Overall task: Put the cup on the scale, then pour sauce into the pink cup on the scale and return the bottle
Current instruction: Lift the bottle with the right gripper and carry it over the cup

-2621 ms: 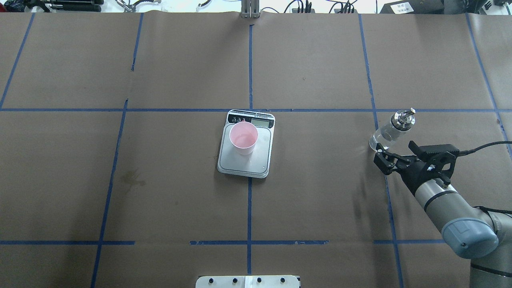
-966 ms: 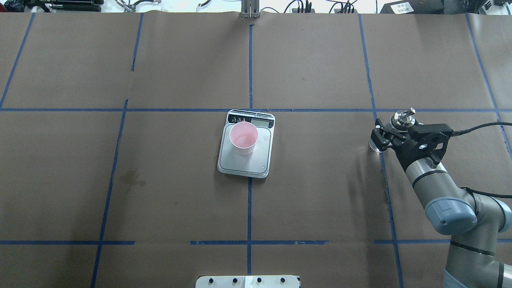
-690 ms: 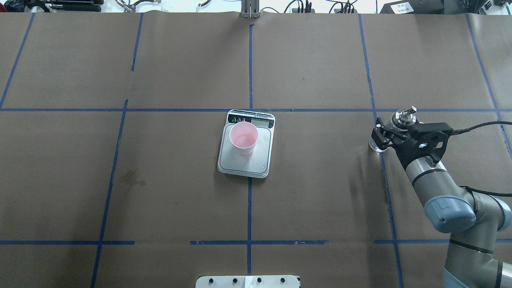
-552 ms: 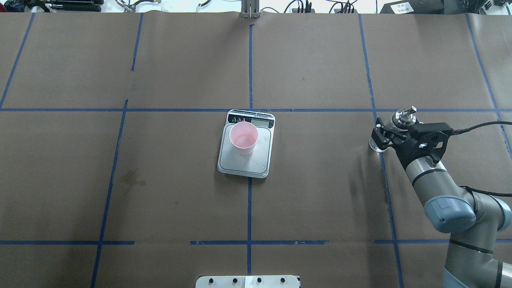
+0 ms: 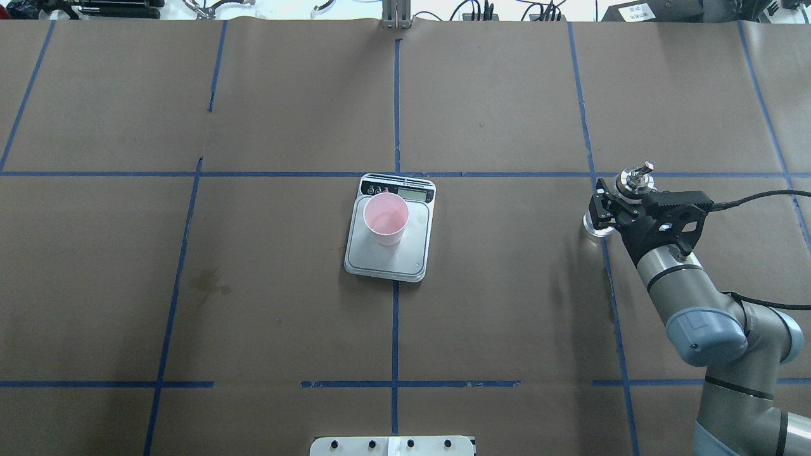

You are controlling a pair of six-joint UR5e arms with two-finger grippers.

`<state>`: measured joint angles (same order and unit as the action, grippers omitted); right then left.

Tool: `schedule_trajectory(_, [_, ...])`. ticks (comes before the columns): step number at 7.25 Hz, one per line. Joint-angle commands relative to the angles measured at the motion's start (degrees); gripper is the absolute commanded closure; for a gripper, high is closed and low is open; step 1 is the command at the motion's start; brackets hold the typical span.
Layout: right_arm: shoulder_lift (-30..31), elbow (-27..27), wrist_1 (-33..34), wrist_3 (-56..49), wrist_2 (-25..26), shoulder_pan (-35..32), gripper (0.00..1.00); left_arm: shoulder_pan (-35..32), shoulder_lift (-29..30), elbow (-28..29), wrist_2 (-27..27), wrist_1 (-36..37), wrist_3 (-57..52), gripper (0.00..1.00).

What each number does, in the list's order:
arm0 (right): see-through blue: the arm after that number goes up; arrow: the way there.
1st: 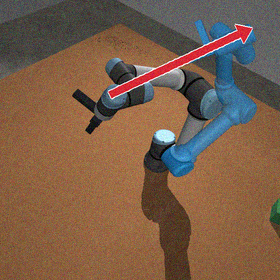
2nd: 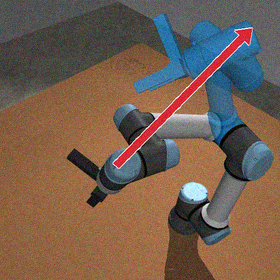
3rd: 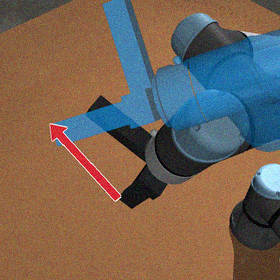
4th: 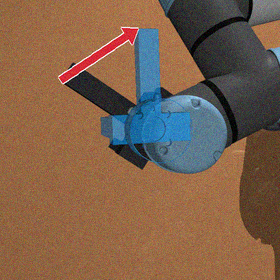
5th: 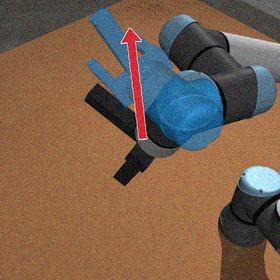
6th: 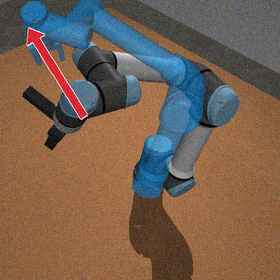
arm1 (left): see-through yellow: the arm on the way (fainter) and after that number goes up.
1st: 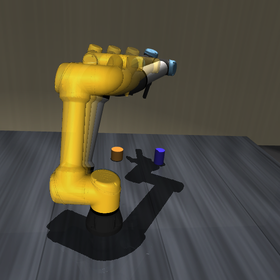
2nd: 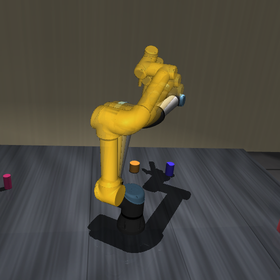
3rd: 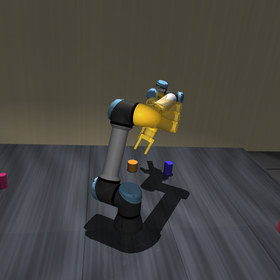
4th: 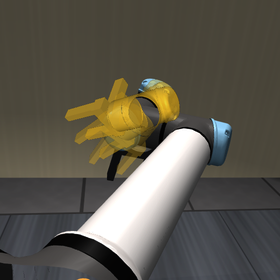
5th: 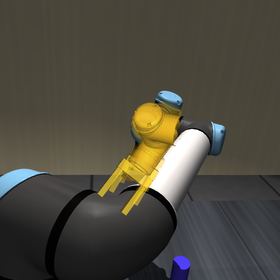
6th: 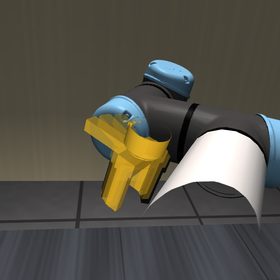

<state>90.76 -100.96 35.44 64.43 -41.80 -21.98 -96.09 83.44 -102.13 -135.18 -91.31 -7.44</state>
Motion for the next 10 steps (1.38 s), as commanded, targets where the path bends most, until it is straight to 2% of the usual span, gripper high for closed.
schedule_trajectory(1, [-1.11,-3.09,0.59,-4.45,1.71,0.01,1.00,0.03,-0.03,0.00,-0.17,-0.01,-0.03,0.00])
schedule_trajectory(2, [-2.77,-4.14,-0.01,-17.72,4.25,0.01,1.00,0.03,-0.03,0.00,-0.26,-0.10,0.06,0.00])
schedule_trajectory(3, [-4.87,-4.76,0.68,-24.72,4.53,0.09,1.00,0.03,-0.03,0.00,-0.35,-0.10,0.06,0.00])
schedule_trajectory(4, [-7.15,-4.86,2.43,-26.88,4.54,0.09,1.00,0.03,0.06,0.00,-0.35,-0.19,0.06,0.00])
schedule_trajectory(6, [-15.14,-5.03,16.87,-28.39,4.71,0.18,1.00,0.03,0.06,0.00,-0.35,-0.19,0.14,0.00])
schedule_trajectory(7, [-18.74,-6.43,26.26,-30.75,5.76,0.27,1.00,0.03,0.06,0.00,-0.35,-0.19,0.14,0.00])
schedule_trajectory(8, [-21.74,-8.18,34.35,-37.04,8.03,0.88,1.00,0.03,0.06,0.00,-0.35,-0.10,0.14,0.00])
schedule_trajectory(9, [-23.85,-8.46,39.74,-44.41,10.84,2.71,1.00,0.03,0.06,0.08,-0.35,-0.01,0.14,0.00])
schedule_trajectory(10, [-25.96,-7.68,42.76,-47.27,16.52,5.52,1.00,0.03,-0.03,0.09,-0.35,0.08,0.14,0.00])
